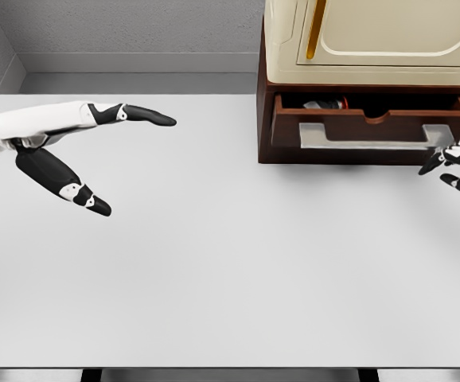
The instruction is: Put the switch into the drawer with left arm, and close the drawer with right arm
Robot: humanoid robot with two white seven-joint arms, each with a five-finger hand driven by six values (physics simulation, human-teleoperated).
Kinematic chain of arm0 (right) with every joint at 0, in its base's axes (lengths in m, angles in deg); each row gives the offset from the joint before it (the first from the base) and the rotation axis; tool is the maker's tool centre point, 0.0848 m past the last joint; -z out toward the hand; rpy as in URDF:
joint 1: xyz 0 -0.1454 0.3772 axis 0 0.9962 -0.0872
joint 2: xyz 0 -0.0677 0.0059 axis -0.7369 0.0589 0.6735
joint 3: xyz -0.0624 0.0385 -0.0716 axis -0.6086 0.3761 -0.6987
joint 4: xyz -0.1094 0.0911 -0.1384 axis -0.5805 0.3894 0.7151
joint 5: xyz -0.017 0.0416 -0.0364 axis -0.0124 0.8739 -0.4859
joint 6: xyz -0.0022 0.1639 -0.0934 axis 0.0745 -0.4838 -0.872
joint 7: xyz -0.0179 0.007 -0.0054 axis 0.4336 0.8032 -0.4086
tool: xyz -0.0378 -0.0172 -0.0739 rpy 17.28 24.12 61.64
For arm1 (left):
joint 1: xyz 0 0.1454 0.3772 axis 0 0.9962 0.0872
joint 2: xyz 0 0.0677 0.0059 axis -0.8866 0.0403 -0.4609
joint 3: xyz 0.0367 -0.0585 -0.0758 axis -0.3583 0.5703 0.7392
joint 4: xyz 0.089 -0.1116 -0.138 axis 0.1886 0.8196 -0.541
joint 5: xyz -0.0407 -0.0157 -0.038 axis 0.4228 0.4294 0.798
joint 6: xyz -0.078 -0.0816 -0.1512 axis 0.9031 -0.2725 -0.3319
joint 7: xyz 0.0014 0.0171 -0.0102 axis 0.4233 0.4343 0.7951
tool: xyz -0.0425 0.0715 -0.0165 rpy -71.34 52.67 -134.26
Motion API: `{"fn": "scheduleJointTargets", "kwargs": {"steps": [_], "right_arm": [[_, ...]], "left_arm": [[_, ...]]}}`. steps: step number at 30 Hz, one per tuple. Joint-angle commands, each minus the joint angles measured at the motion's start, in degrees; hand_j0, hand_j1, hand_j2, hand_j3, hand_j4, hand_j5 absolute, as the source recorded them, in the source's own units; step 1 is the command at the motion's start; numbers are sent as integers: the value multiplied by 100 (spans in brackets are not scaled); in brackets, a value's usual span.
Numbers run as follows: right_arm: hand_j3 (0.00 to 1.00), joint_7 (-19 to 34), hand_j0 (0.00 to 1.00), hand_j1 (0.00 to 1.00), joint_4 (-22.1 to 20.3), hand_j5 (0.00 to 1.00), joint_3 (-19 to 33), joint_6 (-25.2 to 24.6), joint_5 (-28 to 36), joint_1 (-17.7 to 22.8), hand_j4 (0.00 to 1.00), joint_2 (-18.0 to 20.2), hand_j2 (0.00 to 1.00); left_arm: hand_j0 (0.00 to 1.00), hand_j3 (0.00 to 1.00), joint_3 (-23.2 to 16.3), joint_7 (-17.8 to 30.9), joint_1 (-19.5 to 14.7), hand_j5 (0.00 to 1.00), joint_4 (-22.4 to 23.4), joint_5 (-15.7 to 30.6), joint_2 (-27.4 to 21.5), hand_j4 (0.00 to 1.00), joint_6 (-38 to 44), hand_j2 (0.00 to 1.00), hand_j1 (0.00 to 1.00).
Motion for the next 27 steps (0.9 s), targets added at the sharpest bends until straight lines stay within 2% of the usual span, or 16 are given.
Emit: {"fn": "scheduleJointTargets", "kwargs": {"steps": [1,16,20,27], "right_arm": [[53,-17,53,53,78,53,-38,-1,9,0,53,-10,53],[54,-17,54,54,333,54,-143,-1,9,-308,54,-28,54],[54,-17,54,54,588,54,-143,-1,9,-448,54,-28,54],[54,-17,54,54,632,54,-169,-1,9,-501,54,-72,54]], "left_arm": [[100,100,7,-2,0,100,0,44,-2,100,14,100,100],[100,100,7,-2,0,100,-9,53,-2,100,14,100,100],[100,100,7,-2,0,100,-9,53,-2,100,14,100,100],[100,100,7,-2,0,100,-9,53,-2,100,14,100,100]]}}
